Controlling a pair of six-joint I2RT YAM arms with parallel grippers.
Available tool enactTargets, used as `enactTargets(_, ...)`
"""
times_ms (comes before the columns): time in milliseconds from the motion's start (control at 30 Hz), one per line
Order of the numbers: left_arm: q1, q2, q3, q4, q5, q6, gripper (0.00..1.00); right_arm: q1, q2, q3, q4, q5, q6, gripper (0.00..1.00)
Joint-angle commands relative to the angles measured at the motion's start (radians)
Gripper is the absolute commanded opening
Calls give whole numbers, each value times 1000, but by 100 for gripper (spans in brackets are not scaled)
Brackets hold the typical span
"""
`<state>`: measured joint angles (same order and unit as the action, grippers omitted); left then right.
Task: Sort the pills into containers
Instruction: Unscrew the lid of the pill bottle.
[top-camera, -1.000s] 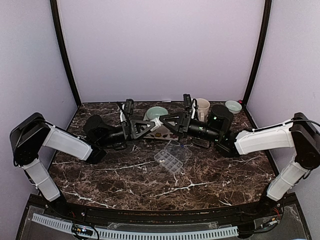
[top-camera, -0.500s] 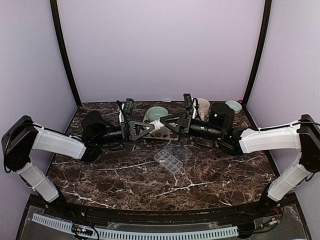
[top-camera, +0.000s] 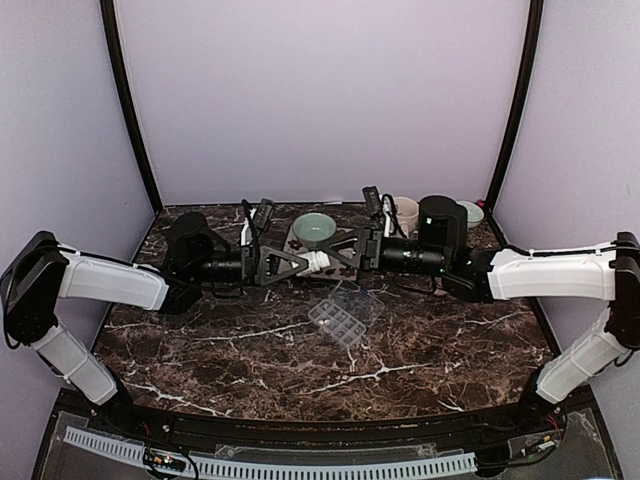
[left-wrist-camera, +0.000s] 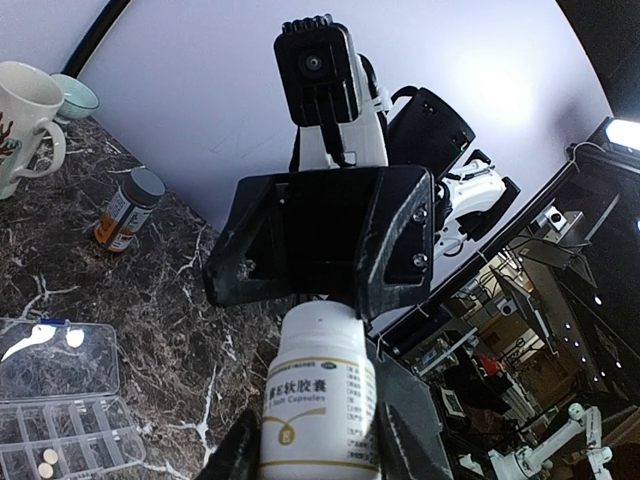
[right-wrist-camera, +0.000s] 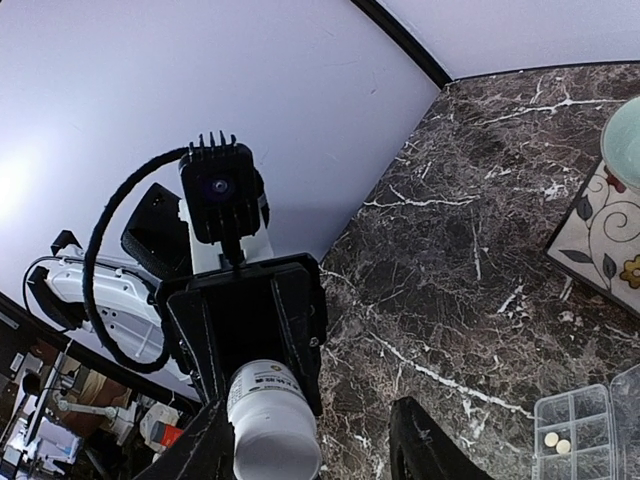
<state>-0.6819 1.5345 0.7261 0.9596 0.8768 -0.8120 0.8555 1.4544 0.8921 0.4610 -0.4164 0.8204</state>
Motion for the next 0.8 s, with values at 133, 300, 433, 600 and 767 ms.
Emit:
enactTargets(133,20,-49,68,-144,100,94,15,0,-43,38,-90,-31,-52,52)
enactTargets(300,24,-44,89,-172,117,107,14,0,-49,39,-116,-43,-56,51)
enactTargets(433,24,-40,105,-200,124,124,14,1,-51,37,-120,-54,-57,50)
enactTargets(600,26,-32,121,-218,135,137,14,1,-45,38,-111,-85,-44,49)
enactTargets(767,28,-22,133,-222,149,141,14,2,-42,28,-84,-123,-20,49)
